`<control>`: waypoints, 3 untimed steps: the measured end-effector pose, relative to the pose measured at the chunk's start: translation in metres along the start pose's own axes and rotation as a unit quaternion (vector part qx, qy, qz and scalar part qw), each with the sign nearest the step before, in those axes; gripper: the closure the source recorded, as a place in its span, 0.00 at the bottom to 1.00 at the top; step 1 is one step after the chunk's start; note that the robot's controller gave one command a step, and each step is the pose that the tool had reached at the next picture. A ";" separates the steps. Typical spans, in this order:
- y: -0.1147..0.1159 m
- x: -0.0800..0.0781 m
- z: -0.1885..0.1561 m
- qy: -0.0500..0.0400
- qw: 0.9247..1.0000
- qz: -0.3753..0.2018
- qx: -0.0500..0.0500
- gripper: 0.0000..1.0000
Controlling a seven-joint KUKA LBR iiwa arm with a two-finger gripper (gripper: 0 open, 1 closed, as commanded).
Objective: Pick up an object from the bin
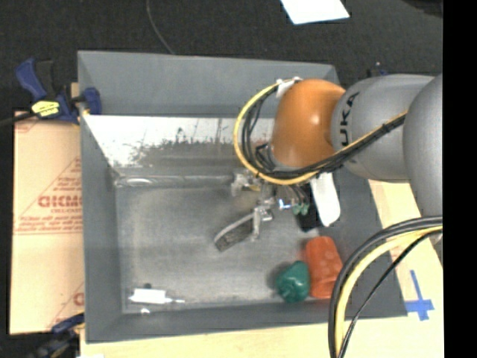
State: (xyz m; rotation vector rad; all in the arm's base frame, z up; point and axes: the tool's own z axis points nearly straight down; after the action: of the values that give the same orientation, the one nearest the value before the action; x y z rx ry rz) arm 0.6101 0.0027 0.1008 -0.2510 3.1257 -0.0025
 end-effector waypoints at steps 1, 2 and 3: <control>0.012 -0.016 0.030 -0.006 0.999 -0.046 0.002 0.00; 0.012 -0.023 0.028 -0.005 0.997 -0.074 0.002 1.00; 0.012 -0.023 0.027 -0.005 0.997 -0.073 0.002 1.00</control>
Offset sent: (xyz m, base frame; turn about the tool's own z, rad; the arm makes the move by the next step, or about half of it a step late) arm 0.0185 0.0163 -0.0308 -0.1514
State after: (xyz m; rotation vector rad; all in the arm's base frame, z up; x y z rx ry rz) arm 0.6309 0.0182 0.0734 -0.4784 3.0880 -0.0072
